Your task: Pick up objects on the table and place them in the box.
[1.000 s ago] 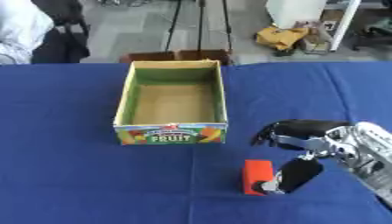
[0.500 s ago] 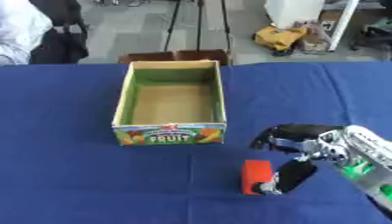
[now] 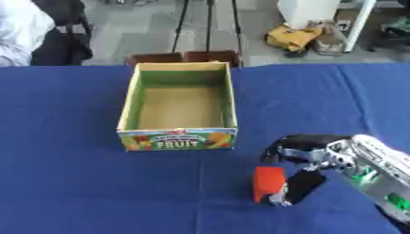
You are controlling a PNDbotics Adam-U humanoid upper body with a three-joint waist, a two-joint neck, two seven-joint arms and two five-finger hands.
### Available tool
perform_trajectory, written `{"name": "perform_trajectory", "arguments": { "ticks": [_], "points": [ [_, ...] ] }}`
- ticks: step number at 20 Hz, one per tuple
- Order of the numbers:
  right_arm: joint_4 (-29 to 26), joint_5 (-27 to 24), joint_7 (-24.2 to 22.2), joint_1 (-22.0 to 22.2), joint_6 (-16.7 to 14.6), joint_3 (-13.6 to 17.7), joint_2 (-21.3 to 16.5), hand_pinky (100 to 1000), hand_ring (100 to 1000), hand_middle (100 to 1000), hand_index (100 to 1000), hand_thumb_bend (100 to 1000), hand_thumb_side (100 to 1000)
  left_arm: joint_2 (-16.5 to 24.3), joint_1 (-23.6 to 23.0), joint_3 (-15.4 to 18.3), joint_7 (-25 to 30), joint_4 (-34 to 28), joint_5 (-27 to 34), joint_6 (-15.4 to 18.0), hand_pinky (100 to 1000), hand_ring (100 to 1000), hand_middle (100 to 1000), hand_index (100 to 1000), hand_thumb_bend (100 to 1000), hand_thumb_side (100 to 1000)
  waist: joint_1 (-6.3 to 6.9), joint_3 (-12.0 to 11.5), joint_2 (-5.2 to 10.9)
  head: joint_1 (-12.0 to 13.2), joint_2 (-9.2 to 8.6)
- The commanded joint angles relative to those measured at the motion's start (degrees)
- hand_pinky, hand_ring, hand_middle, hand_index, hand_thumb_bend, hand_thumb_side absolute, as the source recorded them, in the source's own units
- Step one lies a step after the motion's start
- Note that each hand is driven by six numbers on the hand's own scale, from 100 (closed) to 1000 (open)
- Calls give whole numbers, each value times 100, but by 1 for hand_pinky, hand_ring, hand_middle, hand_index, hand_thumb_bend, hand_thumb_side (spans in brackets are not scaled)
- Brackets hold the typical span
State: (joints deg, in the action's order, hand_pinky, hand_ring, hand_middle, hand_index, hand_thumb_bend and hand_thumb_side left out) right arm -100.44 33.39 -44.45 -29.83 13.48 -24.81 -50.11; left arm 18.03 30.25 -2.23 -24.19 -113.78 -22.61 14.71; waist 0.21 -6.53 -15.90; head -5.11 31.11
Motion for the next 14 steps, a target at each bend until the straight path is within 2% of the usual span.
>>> {"name": "perform_trajectory", "arguments": {
  "ticks": [1,5,8,11,14],
  "points": [
    [191,216,91,-103,-80,-22,-61,662,796,755,820,451,511,45,95,19,-3,-81,29,-8,860,927,883,989,130,1000,-55,-13,5,-29,-80],
    [391,376,116,-87,-212,-72,-21,658,794,757,814,436,471,44,94,23,-6,-81,29,-8,860,927,883,989,130,1000,-61,-7,-3,-31,-76],
    [485,383,105,-91,-213,-81,7,616,759,725,784,418,458,41,93,24,-14,-81,30,-11,860,927,883,989,129,1000,-63,-2,-16,-39,-77],
    [519,338,210,-104,-157,-65,32,522,690,647,721,409,448,42,93,27,-21,-81,30,-19,861,928,883,989,129,1000,-61,-4,-23,-59,-70],
    [482,257,425,-116,-70,-28,37,427,621,581,666,361,456,42,89,30,-33,-81,30,-30,860,928,883,988,129,1000,-62,-3,-23,-60,-63]
  ]
}}
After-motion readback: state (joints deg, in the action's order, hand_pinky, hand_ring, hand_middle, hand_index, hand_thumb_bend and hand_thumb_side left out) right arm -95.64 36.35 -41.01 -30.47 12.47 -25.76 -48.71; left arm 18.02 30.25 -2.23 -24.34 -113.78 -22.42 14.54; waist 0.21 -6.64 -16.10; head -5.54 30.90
